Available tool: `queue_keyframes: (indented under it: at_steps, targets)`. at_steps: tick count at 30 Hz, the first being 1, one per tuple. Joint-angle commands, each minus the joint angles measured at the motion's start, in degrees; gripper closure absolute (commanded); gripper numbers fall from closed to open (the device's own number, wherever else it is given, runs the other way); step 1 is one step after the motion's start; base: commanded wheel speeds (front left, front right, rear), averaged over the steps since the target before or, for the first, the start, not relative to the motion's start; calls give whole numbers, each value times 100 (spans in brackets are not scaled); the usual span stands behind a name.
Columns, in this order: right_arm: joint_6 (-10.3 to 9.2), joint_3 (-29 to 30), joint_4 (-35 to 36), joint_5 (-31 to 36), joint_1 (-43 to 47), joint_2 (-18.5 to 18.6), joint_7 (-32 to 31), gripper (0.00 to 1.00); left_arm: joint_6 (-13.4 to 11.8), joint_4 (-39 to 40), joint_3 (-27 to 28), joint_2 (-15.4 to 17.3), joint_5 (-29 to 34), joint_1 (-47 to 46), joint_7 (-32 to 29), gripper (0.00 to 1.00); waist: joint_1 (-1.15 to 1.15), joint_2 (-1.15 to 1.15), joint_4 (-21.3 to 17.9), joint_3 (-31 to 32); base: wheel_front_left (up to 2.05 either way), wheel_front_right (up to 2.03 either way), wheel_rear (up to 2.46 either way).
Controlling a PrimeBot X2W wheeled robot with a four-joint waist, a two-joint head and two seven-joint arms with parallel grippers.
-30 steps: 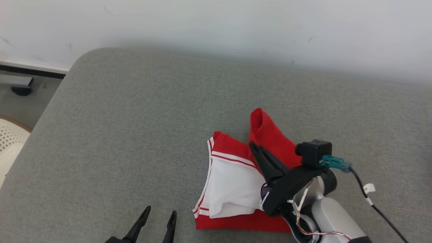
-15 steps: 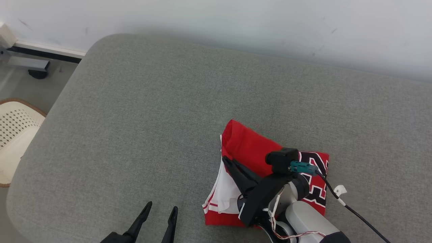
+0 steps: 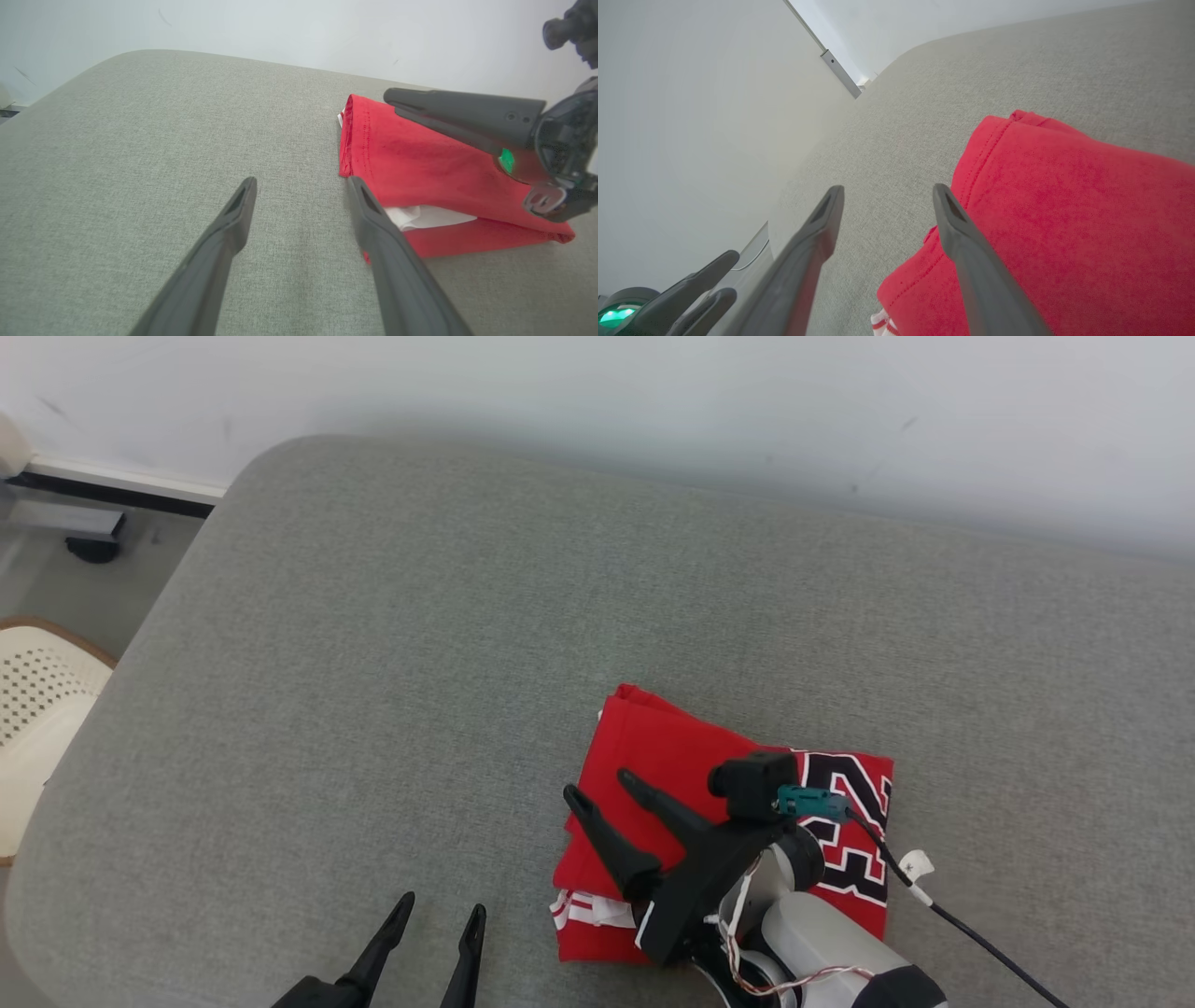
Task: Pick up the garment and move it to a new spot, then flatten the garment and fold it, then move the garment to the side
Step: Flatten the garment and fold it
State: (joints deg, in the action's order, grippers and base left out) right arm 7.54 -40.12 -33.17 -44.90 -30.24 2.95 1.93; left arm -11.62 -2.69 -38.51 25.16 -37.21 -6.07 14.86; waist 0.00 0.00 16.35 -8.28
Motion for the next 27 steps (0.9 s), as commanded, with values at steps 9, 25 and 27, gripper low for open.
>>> queue_keyframes:
  at_steps: [9,25,27]
  targets:
    - [-14,484,333,224,83,228,386,0,-126,126,103,78,95,135,32,0,0,0,-557,185,0,0,0]
    - [-15,1815,1254,1359,1509,958,1045,0,-400,338,479,32,-117,487,36,0,0,0,-1681,801,0,0,0]
    - [-15,2003,1350,1596,1732,1009,1123,0,-422,341,550,2,-146,536,36,0,0,0,-1759,876,0,0,0]
